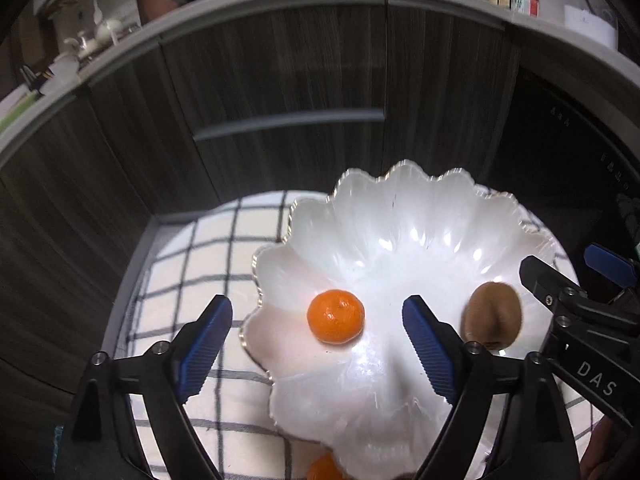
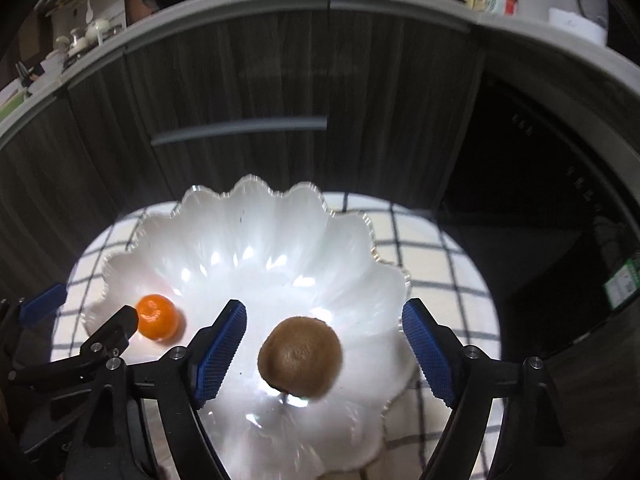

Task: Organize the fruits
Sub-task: 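Open both grippers to release the mandarin and kiwi in the bowl, then grasp the small brown longan with the left gripper while the right gripper grasps a dark plum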

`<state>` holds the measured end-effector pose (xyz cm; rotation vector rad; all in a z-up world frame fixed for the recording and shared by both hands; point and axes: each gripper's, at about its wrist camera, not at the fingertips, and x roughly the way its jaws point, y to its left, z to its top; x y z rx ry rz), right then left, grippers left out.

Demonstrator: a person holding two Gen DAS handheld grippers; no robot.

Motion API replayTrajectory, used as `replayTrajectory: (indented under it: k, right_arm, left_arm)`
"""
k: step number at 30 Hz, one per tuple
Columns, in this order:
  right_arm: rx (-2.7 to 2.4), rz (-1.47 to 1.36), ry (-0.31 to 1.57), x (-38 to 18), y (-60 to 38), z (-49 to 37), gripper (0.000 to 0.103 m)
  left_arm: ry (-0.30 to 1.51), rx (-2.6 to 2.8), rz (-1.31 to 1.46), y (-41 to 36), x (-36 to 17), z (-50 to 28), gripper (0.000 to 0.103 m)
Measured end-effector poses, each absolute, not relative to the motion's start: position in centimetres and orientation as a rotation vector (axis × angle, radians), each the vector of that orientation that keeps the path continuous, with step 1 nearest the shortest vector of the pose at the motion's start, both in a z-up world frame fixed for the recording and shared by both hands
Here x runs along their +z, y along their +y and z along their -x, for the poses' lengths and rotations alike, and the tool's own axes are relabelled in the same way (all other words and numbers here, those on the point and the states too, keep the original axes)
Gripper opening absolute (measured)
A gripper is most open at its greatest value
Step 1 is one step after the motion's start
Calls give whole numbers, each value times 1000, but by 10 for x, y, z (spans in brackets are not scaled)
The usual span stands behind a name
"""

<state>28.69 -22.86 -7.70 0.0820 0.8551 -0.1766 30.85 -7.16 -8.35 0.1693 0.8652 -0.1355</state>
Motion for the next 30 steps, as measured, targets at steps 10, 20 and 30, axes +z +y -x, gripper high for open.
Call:
replayTrajectory:
  k: [10, 20, 30]
  right_arm:
    - [-223, -91, 768, -32, -239, -230, 87]
    - [-249, -85, 759, -22, -246, -168, 87]
    - [-235, -57, 799, -56, -233, -101, 87]
  left_arm:
    - [757, -115, -163, -69, -35, -249, 102]
    - [722, -125, -154, -68, -24, -187, 103]
    - [733, -174, -175, -61, -59, -117, 103]
